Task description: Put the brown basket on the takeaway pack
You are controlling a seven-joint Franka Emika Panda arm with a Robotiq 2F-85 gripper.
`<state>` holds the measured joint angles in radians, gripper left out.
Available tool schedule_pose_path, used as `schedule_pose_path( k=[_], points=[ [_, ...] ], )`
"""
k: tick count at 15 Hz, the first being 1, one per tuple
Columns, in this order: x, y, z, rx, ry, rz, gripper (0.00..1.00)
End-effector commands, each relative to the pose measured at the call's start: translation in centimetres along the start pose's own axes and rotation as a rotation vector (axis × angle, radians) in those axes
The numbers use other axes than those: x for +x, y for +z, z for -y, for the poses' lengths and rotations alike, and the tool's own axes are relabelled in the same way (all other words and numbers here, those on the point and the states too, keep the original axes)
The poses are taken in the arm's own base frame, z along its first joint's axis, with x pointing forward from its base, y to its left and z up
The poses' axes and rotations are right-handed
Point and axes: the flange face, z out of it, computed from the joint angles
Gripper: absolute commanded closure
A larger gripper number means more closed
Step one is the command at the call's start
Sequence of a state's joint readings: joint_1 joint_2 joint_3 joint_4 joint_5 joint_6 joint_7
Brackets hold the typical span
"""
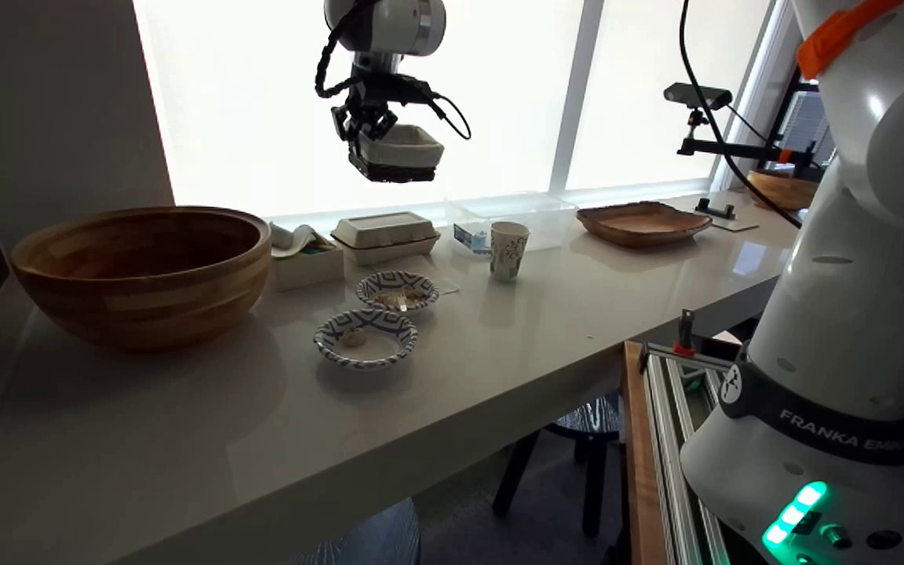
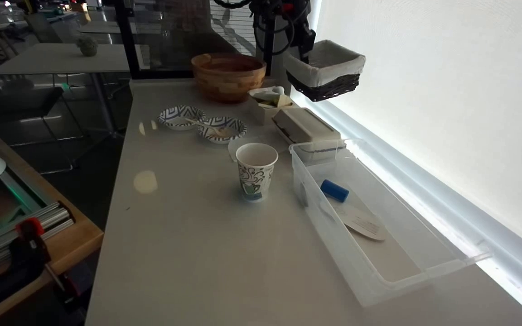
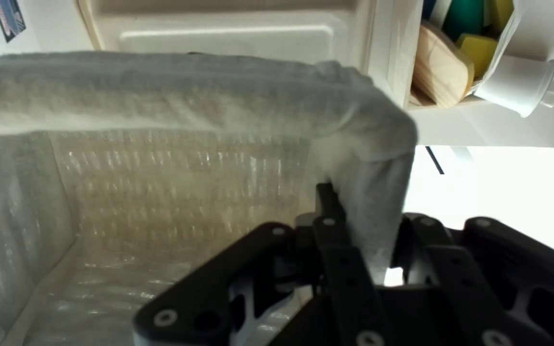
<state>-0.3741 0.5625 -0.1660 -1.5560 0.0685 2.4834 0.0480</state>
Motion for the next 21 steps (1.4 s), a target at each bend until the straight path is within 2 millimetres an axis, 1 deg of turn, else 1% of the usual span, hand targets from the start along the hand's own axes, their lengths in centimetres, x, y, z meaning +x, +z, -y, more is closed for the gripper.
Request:
schedule_pose_path(
  k=[1,7,11,17,21],
  points=[
    [0.9,2.8,1.1,0.019,0.006,0.058,0.96],
    [0.7,6.6,1.9,0.028,0.012,0.11,0.96],
    [0.3,8.7,2.5,0.02,0.018,0.139,0.96],
    [-0.6,11.2,3.0,-0.01,0.018,0.186,0.96],
    [-0.8,12.0,3.5,-0.026,0.023,0.204,0.96]
  ],
)
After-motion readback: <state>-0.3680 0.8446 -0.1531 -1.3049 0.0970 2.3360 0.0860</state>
